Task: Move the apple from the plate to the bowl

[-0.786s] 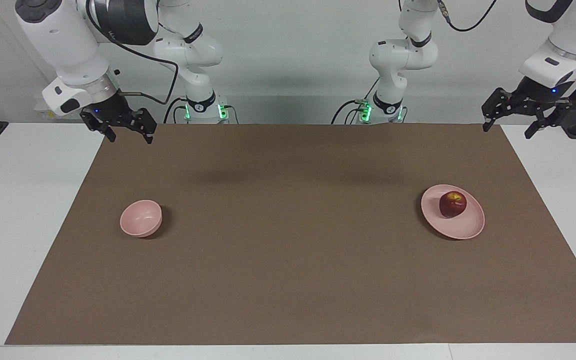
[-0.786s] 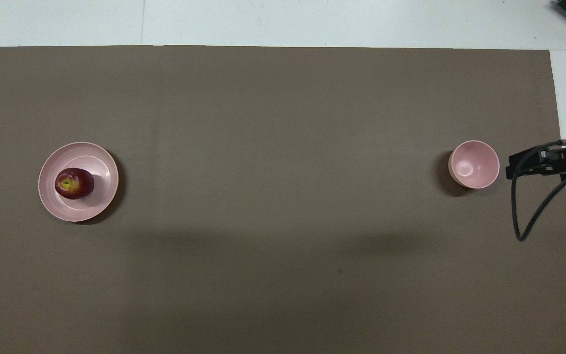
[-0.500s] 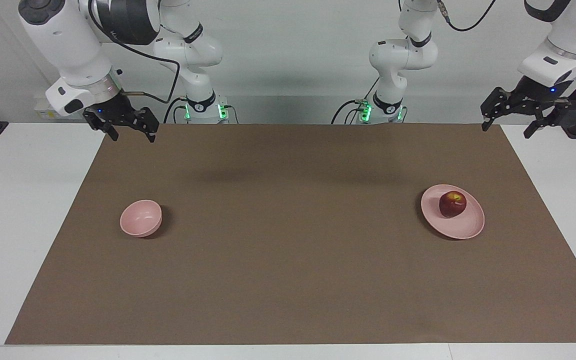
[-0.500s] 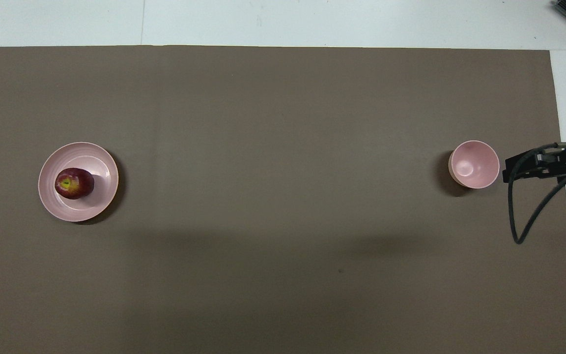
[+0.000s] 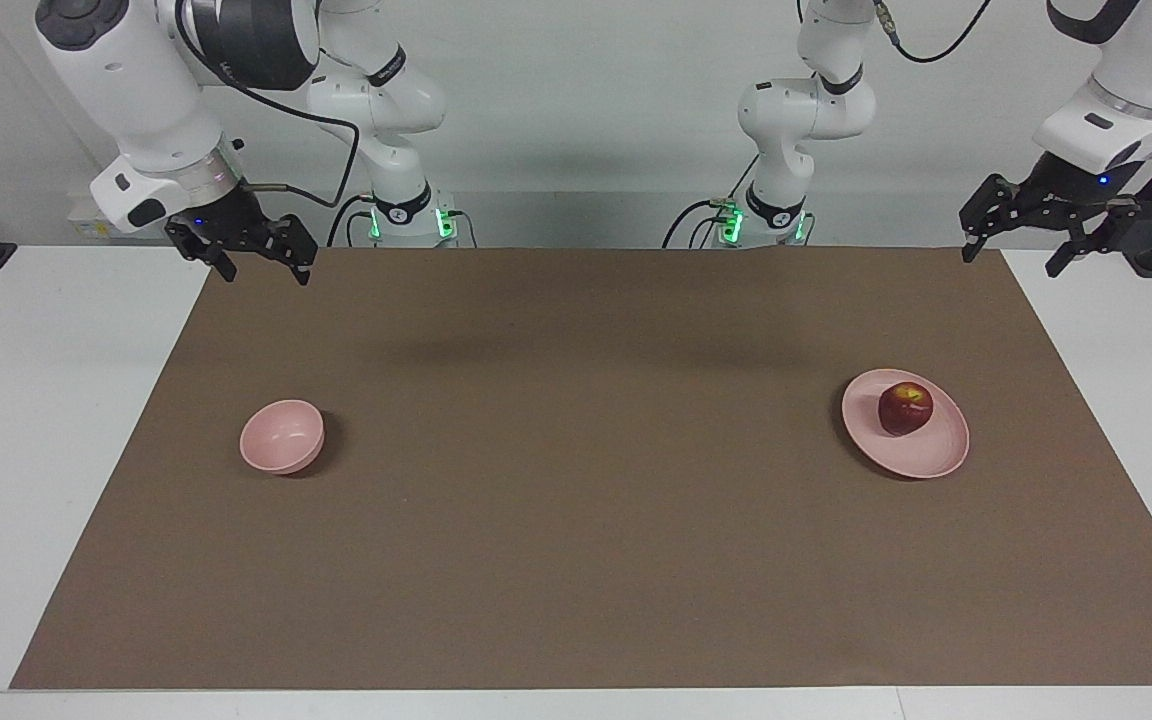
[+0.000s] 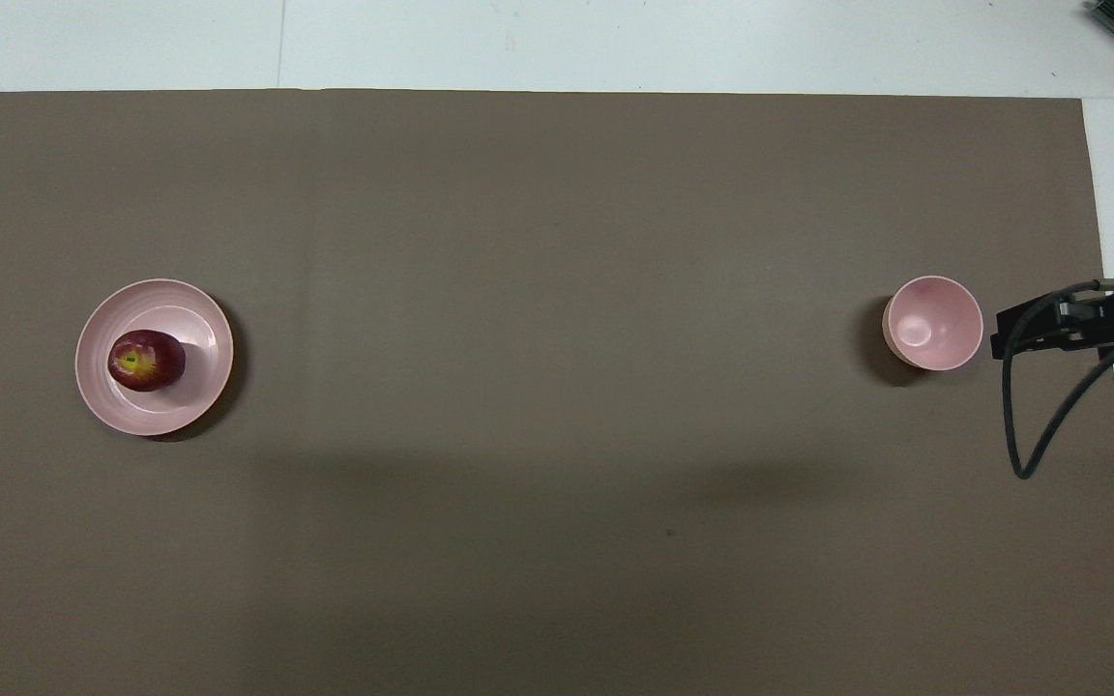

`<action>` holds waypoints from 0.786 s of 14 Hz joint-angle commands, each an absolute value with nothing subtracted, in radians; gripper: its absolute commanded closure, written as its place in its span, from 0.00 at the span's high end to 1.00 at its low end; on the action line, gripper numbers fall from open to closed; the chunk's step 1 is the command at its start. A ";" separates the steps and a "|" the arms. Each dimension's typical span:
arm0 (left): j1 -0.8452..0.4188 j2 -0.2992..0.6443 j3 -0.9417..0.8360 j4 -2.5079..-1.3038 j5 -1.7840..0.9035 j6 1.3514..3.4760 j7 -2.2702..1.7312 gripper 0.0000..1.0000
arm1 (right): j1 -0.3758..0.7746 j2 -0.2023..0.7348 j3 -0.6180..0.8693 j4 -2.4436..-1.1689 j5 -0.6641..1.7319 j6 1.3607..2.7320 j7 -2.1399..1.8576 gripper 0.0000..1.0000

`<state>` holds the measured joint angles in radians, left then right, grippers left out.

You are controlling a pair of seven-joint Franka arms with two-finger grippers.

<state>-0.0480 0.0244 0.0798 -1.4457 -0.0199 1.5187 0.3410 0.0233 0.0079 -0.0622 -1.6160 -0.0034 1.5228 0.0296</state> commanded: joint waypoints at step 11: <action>-0.060 0.018 0.086 -1.440 -0.015 1.502 0.325 1.00 | 0.020 -0.002 -0.064 -1.624 0.026 1.531 0.006 1.00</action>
